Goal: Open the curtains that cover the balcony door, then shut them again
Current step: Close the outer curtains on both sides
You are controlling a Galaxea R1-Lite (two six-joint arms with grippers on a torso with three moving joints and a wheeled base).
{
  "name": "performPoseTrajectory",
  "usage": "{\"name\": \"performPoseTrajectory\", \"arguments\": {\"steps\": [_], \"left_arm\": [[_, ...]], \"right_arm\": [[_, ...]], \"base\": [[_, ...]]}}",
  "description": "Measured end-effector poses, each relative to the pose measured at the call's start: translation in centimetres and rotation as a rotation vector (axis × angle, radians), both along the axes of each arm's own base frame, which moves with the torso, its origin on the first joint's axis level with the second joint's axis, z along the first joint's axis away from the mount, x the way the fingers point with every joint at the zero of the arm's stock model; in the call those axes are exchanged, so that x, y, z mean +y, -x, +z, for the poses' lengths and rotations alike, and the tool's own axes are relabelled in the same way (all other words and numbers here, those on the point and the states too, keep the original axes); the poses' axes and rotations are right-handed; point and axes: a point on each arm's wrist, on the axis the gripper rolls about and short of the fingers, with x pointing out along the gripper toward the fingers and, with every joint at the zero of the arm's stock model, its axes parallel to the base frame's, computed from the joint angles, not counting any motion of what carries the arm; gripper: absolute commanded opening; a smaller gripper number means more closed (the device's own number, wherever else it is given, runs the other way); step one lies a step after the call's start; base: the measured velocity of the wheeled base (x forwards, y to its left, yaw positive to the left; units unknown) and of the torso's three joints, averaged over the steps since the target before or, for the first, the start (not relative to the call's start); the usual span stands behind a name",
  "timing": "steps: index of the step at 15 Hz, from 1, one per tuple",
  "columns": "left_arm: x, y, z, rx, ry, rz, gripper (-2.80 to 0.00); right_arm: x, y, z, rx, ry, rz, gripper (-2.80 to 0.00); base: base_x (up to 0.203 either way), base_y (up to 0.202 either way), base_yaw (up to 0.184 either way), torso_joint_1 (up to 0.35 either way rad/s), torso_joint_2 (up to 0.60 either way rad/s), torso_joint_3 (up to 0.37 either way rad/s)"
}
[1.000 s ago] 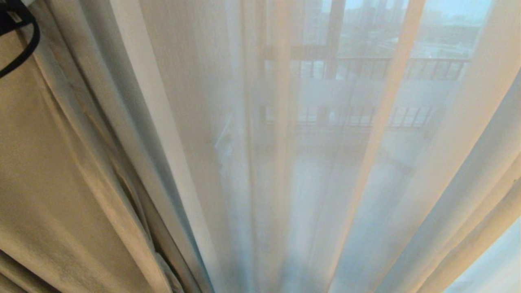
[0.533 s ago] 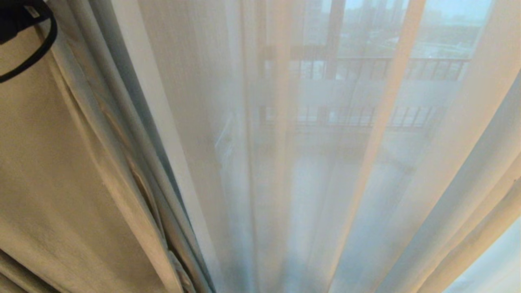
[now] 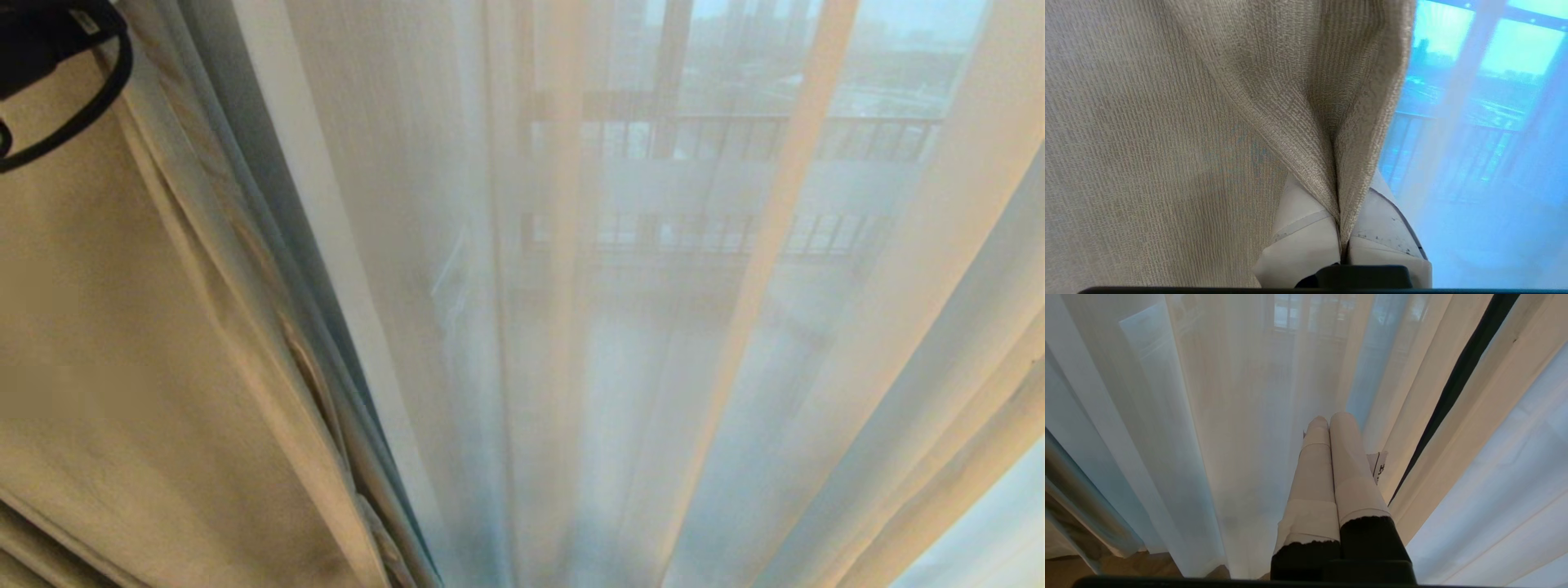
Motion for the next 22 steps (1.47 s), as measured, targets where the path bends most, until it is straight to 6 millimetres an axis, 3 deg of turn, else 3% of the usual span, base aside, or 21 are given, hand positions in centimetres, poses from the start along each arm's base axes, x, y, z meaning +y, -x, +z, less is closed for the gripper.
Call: {"name": "performPoseTrajectory", "arguments": {"steps": [22], "left_arm": [[-5.2, 0.6, -0.4, 0.026, 0.042, -0.092, -2.80]], "right_arm": [[0.0, 0.0, 0.0, 0.000, 0.000, 0.000, -2.80]], "base": [[0.000, 0.000, 0.000, 0.000, 0.00, 0.000]]}}
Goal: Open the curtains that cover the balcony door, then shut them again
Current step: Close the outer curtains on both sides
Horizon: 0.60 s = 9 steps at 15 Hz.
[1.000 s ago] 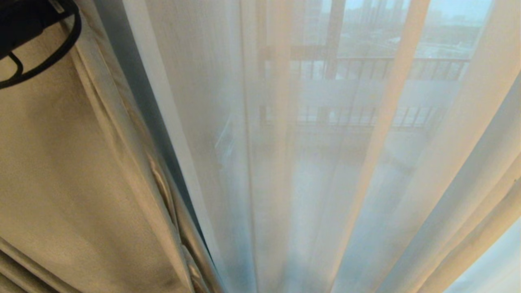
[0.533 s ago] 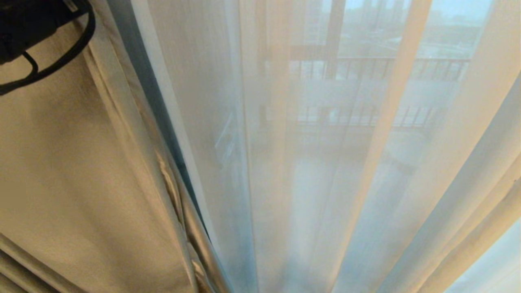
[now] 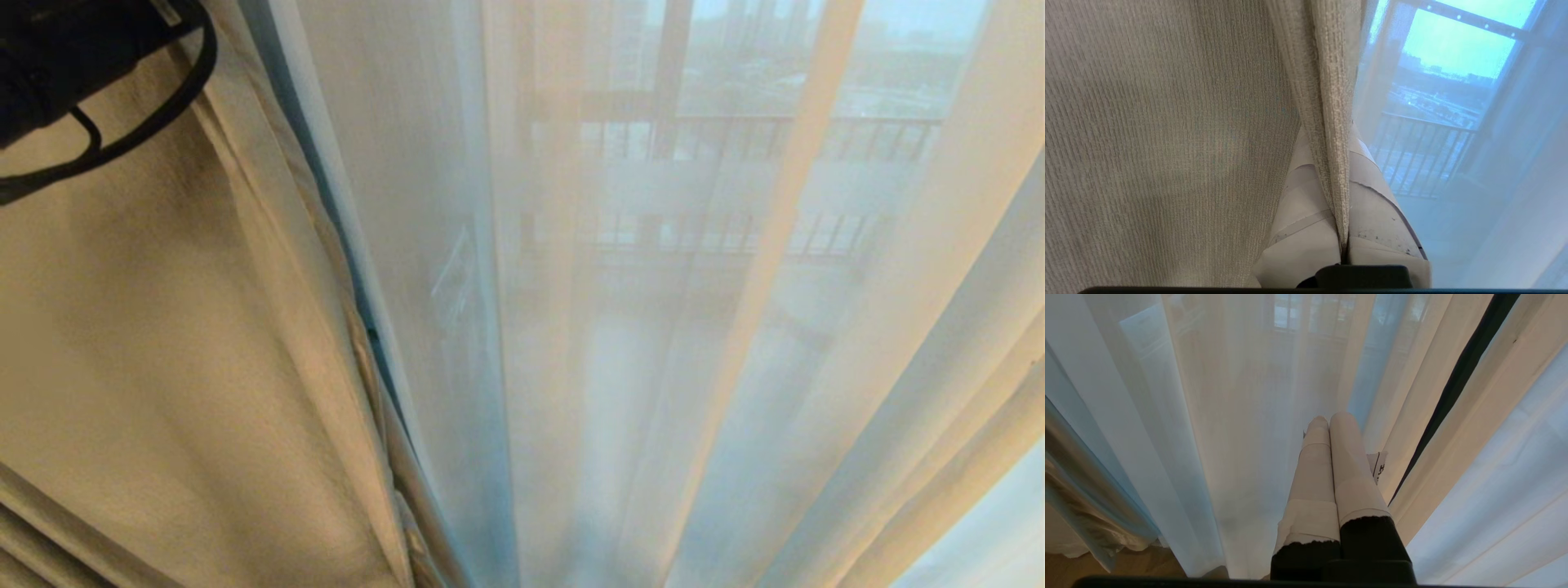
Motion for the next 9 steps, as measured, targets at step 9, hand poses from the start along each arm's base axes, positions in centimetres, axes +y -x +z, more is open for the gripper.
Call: {"name": "performPoseTrajectory", "arguments": {"steps": [9], "left_arm": [[-0.97, 0.09, -0.61, 0.018, -0.006, -0.041, -2.80]], "right_arm": [[0.00, 0.00, 0.00, 0.000, 0.000, -0.001, -2.80]], "base": [[0.000, 0.000, 0.000, 0.000, 0.00, 0.000]]}}
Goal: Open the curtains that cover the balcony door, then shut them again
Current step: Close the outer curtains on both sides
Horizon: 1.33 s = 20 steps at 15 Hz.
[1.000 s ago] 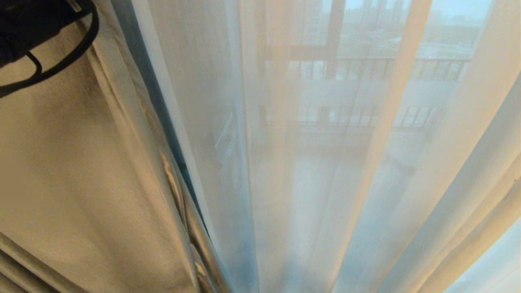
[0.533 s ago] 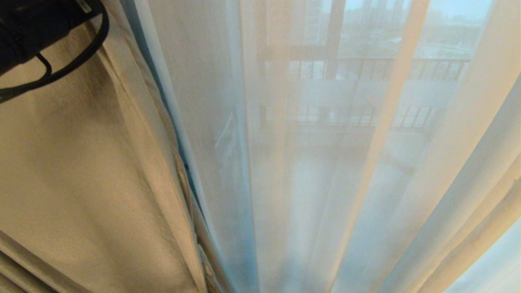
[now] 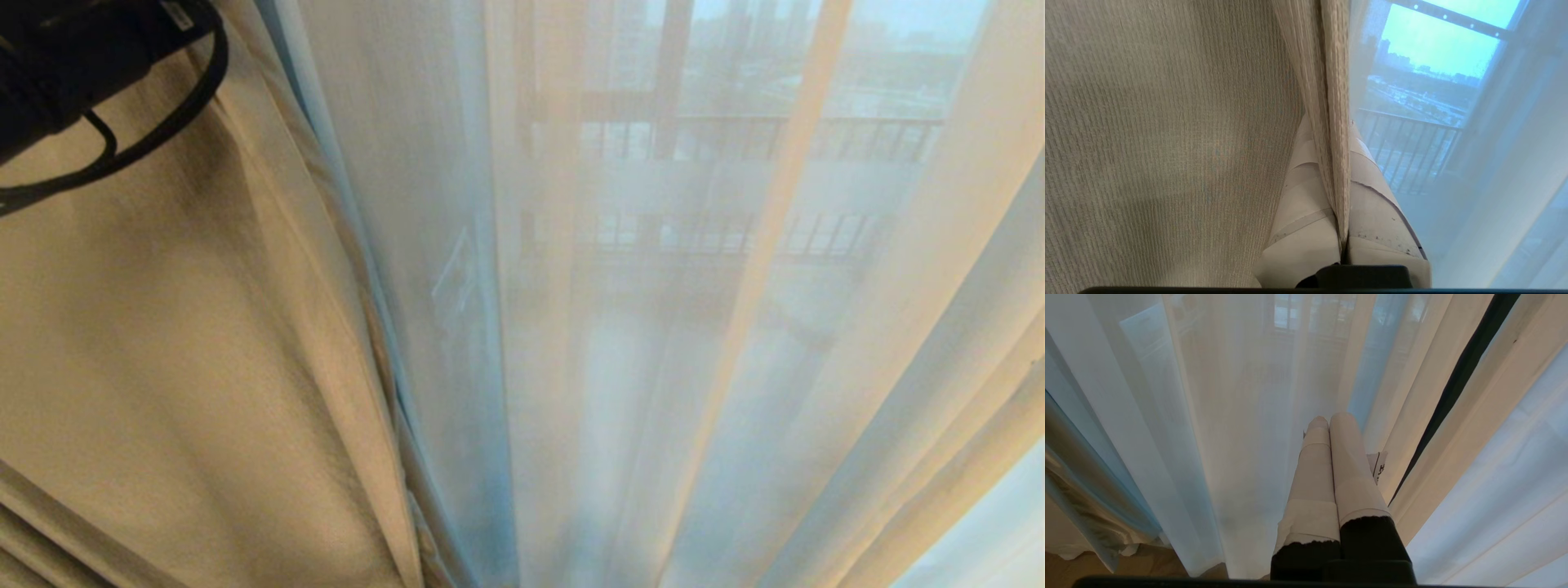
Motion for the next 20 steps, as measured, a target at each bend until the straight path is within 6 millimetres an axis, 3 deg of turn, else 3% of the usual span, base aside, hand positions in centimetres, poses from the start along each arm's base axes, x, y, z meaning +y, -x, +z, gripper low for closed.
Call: {"name": "performPoseTrajectory", "arguments": {"steps": [20], "left_arm": [[-3.8, -0.5, -0.5, 0.030, 0.007, -0.076, -2.80]], "right_arm": [[0.0, 0.0, 0.0, 0.000, 0.000, 0.000, -2.80]], "base": [[0.000, 0.000, 0.000, 0.000, 0.00, 0.000]]}}
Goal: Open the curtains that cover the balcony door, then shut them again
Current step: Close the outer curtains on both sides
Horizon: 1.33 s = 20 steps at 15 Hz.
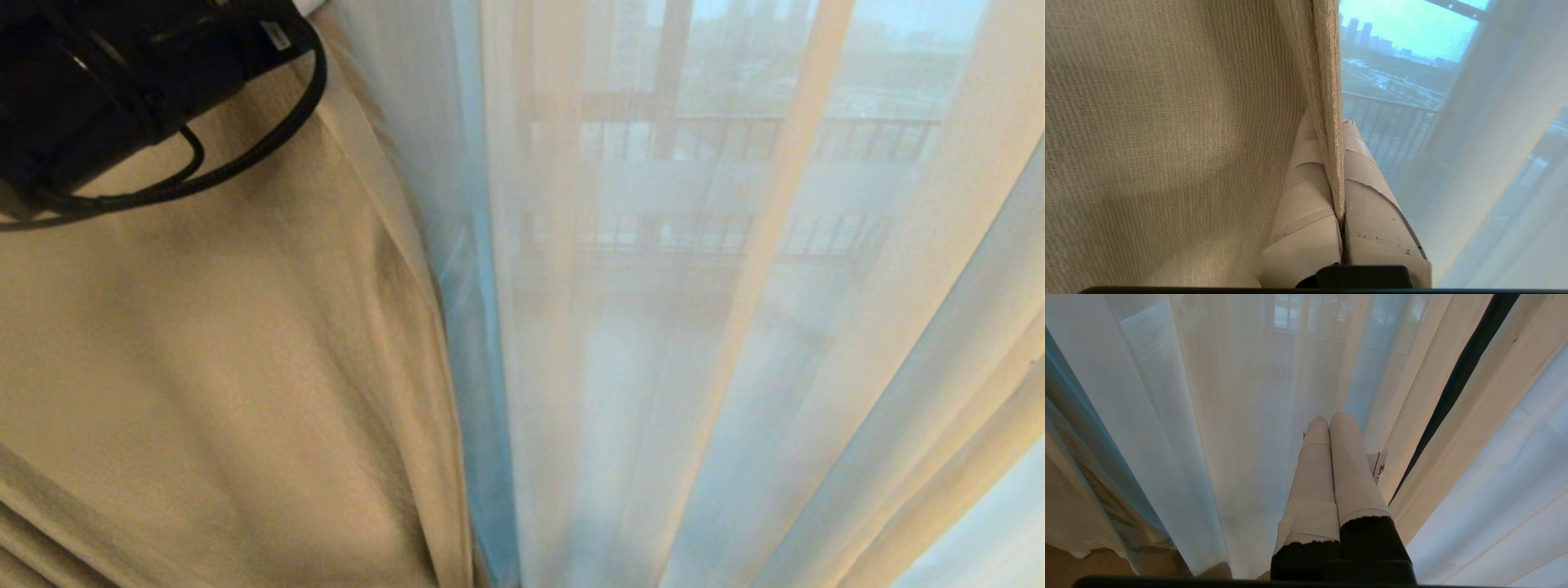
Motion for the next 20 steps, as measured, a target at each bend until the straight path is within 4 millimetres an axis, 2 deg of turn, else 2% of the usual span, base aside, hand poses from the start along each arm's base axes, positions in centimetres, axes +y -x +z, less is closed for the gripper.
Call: {"name": "performPoseTrajectory", "arguments": {"steps": [20], "left_arm": [[-3.7, 0.4, -0.1, -0.004, -0.032, -0.101, -2.80]], "right_arm": [[0.0, 0.0, 0.0, 0.000, 0.000, 0.000, -2.80]], "base": [[0.000, 0.000, 0.000, 0.000, 0.00, 0.000]]}}
